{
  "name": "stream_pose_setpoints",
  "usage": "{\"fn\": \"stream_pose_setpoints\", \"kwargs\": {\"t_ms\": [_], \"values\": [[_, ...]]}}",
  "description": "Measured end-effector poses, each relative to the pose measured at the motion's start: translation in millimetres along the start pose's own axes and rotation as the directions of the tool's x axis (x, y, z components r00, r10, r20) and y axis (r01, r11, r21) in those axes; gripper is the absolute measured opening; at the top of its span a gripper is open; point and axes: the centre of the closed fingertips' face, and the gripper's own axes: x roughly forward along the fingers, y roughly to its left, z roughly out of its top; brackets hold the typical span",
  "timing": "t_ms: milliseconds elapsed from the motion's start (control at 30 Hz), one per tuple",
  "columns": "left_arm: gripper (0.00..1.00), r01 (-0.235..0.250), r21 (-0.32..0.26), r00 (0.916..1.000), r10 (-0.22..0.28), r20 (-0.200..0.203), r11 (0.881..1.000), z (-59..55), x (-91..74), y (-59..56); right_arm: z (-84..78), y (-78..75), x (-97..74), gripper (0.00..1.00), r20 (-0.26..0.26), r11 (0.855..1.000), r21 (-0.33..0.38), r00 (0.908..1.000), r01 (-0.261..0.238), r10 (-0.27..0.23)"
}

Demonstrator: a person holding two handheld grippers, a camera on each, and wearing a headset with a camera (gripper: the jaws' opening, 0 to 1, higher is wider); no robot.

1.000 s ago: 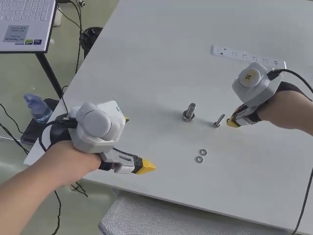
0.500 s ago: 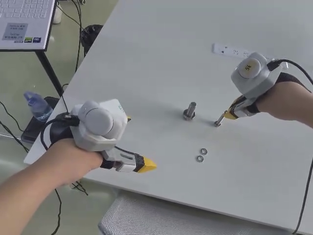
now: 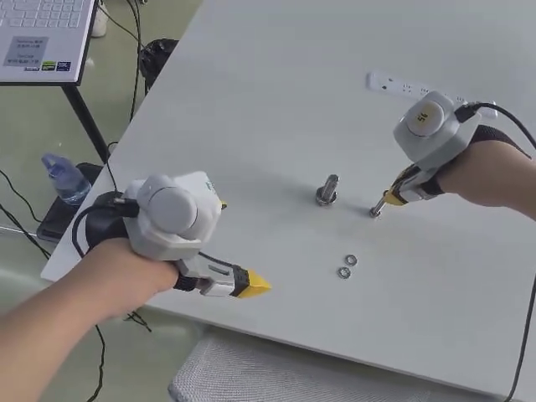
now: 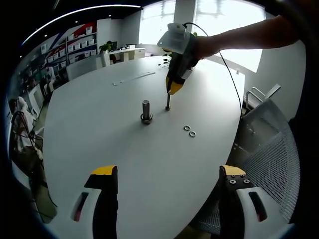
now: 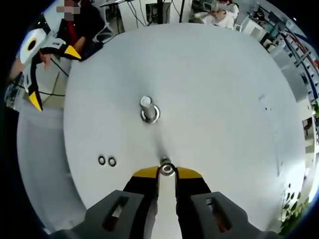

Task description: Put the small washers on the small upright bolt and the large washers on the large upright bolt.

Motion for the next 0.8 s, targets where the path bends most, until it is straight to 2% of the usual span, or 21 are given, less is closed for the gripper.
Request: {"fn": "stream_pose_setpoints", "kwargs": {"t_ms": [500, 700, 800], "values": [[0.82, 0.004, -0.003, 1.0, -0.004, -0.009, 1.0, -1.5, 0.4, -0.2, -0.8, 2.1, 5.4, 0.12, -0.007, 1.0, -0.006, 0.9999, -0.011, 0.011], [0.81, 0.006, -0.008, 0.9998, -0.006, -0.016, 1.0, -4.4, 0.2, 0.6, -3.6, 0.1, 13.8, 0.12, -0.016, 1.0, -0.008, 0.9997, -0.018, 0.018], [0.81, 0.006, -0.006, 0.9999, -0.006, -0.008, 1.0, -1.9, -0.5, 0.8, -4.3, 0.3, 16.3, 0.12, -0.018, 1.0, -0.011, 0.9997, -0.019, 0.019]]}}
